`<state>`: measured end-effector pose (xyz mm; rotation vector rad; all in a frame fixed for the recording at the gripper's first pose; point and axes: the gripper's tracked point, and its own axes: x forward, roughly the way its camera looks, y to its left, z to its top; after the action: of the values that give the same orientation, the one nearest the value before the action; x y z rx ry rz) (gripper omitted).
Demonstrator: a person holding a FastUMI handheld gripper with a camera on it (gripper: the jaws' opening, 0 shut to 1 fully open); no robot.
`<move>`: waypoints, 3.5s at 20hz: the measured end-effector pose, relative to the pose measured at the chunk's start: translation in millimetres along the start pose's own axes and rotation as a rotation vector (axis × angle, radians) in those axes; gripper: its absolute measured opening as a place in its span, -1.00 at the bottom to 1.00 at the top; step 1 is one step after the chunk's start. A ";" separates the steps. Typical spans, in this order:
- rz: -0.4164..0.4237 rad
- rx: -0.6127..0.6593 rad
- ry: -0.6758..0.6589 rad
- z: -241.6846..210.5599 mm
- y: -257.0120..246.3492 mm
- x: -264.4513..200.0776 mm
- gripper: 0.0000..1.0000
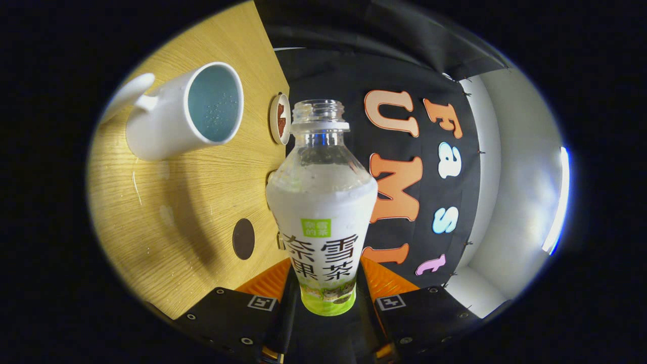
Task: Take the bottle from table, then pour the juice into the cup, finally place the bottle on the coaster
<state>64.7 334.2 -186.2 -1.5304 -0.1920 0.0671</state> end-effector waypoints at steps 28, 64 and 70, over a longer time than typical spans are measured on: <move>-0.023 -0.183 -0.033 1.2 -10.5 9.8 0.14; 0.016 -0.404 -0.074 17.9 -27.2 16.4 0.14; 0.022 -0.432 -0.083 22.9 -27.9 14.4 0.14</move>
<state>72.9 358.0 -156.5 -1.9625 -0.2676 0.1123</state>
